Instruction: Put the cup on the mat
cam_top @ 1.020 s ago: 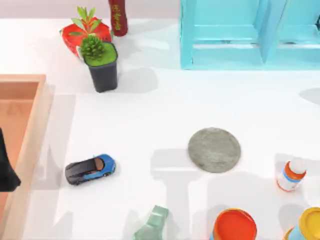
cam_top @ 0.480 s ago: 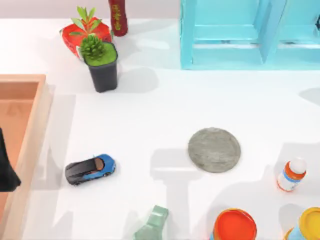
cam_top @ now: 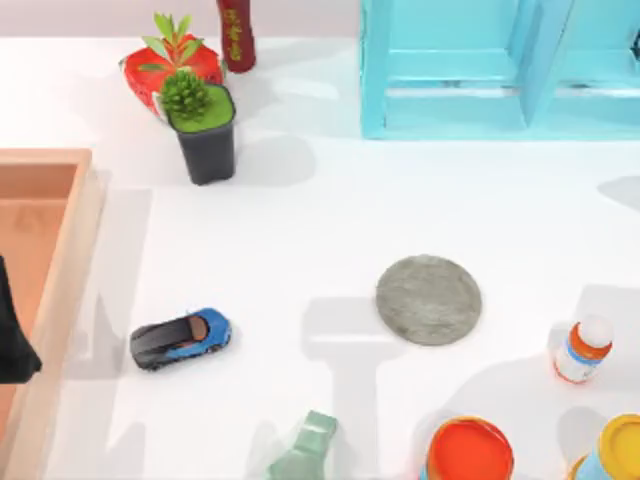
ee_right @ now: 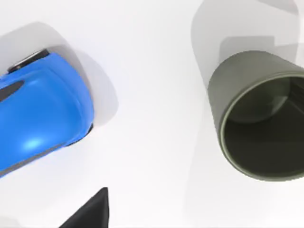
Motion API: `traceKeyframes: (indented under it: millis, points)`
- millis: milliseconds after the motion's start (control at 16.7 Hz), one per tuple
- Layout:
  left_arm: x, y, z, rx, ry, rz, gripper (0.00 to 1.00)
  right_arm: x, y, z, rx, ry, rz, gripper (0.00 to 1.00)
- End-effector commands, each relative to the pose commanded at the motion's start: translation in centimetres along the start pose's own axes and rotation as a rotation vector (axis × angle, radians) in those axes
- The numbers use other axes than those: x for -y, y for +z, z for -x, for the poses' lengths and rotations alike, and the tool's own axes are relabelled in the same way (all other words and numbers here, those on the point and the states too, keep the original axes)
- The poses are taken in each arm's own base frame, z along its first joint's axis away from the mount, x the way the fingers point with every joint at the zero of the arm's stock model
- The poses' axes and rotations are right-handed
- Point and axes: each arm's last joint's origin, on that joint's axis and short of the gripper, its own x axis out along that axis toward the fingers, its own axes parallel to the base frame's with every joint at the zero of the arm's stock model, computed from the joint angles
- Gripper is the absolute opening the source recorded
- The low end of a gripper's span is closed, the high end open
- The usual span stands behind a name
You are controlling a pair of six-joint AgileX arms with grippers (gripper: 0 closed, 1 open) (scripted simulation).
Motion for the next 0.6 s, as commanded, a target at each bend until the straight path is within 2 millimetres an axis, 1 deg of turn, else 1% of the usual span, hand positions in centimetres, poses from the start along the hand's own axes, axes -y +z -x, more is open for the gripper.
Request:
traceKeyframes:
  millis: [360,480,600]
  points:
    - [0.0,0.0,0.0,0.0,0.0,0.0,1.0,0.6,0.0,-6.7,0.001,-0.007,0.001,1.0]
    - [0.0,0.0,0.0,0.0,0.0,0.0,1.0,0.3,0.1,-8.0,0.0,-0.003,0.0,1.0]
    - [0.0,0.0,0.0,0.0,0.0,0.0,1.0,0.1,0.0,-8.4,0.0,0.0,0.0,1.0]
